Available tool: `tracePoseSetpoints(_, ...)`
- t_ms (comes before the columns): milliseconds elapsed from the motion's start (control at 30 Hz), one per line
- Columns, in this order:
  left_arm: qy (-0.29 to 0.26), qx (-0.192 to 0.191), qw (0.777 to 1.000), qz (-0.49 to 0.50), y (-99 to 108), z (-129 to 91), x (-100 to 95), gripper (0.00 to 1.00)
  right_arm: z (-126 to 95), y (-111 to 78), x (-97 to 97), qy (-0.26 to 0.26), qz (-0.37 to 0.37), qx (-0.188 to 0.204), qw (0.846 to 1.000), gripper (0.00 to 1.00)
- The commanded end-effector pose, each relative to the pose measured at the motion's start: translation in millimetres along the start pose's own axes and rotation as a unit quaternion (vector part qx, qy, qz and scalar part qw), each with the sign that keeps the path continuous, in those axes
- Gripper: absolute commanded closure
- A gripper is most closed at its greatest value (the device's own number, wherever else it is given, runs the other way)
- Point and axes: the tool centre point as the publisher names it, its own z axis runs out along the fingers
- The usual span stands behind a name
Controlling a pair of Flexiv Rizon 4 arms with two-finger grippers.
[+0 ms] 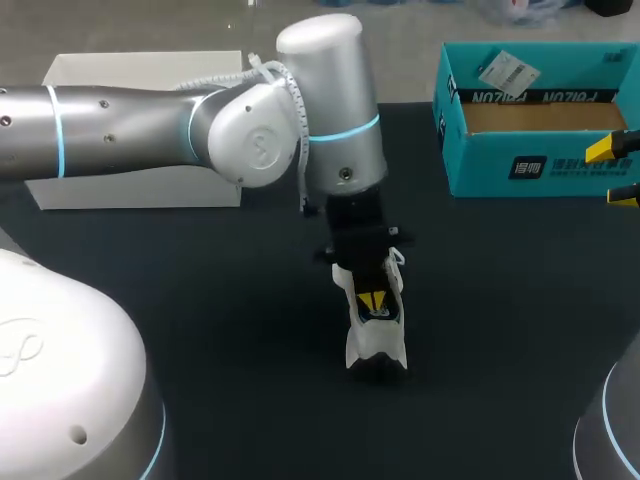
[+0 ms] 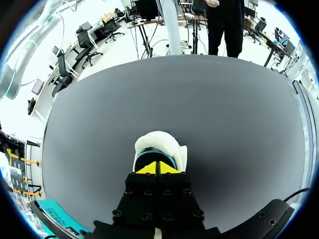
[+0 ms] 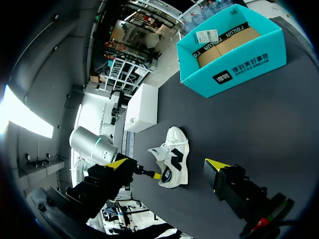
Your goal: Take the shoe out of the shoebox, open the shoe tongue, remove and reinsert the insole, then place the shoe into the shoebox
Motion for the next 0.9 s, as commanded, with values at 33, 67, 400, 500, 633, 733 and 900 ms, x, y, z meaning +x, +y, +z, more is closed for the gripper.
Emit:
tracePoseSetpoints(33,0.082,-0.041,0.996,-0.005,-5.4,12.3,-20.4,1.00,0.5,-0.5,0.3,-0.002,0.001,0.000,1.000,0.00)
tracePoseSetpoints(67,0.086,-0.045,0.995,0.000,-5.3,14.5,-20.9,1.00,0.5,-0.5,0.3,-0.002,0.001,0.000,1.000,0.00)
tracePoseSetpoints(400,0.103,-0.055,0.993,-0.019,0.6,26.3,-15.9,1.00,0.5,-0.5,0.3,-0.002,0.001,0.000,1.000,0.00)
tracePoseSetpoints(500,0.092,-0.056,0.994,-0.025,-1.4,23.3,-9.7,1.00,0.5,-0.5,0.3,-0.002,0.001,0.000,1.000,0.00)
tracePoseSetpoints(633,0.061,-0.057,0.996,-0.043,1.6,16.6,1.9,1.00,0.5,-0.5,0.3,-0.002,0.001,0.000,1.000,0.00)
tracePoseSetpoints(733,0.048,-0.050,0.996,-0.052,7.7,16.7,7.7,1.00,0.5,-0.5,0.3,-0.002,0.001,0.000,1.000,0.00)
tracePoseSetpoints(900,0.057,-0.051,0.996,-0.047,16.2,30.0,9.0,1.00,0.5,-0.5,0.3,-0.002,0.001,0.000,1.000,0.00)
